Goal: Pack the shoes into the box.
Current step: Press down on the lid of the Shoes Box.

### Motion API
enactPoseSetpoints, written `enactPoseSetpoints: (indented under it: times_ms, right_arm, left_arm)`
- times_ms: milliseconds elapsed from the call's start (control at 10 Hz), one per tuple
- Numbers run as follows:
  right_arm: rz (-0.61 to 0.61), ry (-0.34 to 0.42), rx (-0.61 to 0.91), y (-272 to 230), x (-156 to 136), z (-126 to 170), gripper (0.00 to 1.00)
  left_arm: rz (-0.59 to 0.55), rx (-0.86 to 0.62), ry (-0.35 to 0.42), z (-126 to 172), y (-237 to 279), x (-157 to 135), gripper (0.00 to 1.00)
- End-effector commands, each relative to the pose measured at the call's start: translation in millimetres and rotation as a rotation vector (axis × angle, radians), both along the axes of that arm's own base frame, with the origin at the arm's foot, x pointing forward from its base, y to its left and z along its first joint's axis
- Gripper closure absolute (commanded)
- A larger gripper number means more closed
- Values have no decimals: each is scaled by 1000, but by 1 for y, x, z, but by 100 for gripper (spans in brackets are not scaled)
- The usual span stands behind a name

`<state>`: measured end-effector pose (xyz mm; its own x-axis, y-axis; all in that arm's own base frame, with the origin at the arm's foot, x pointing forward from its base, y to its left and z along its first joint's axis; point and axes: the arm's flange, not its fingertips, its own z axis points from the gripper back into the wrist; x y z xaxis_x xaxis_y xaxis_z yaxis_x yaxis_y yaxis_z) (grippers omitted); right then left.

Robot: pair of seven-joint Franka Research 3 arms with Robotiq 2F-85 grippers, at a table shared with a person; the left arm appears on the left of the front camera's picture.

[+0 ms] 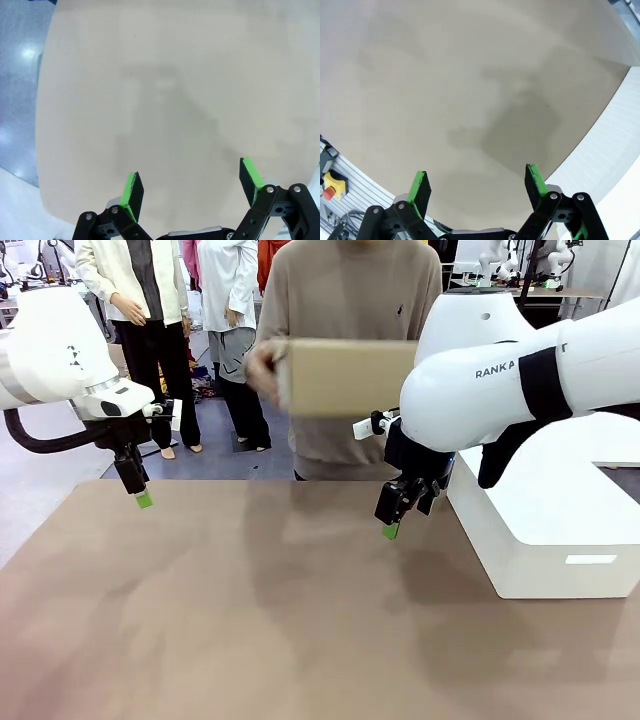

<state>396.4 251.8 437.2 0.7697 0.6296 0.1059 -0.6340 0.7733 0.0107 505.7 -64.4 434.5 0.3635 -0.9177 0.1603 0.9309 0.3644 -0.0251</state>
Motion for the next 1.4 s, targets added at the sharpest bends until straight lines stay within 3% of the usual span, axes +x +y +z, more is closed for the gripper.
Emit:
enactPoseSetpoints:
  times_ms: [0,500,1300]
  right_arm:
    - [5,-1,-11,0,0,4,0]
    - [18,-51,-22,-18,-2,-3,0]
    - [-4,-16,-27,-23,-1,-4,0]
  left_arm:
    - [-4,1,0,2,3,-2,0]
    - [-4,1,0,2,3,-2,0]
    - [-4,1,0,2,3,-2,0]
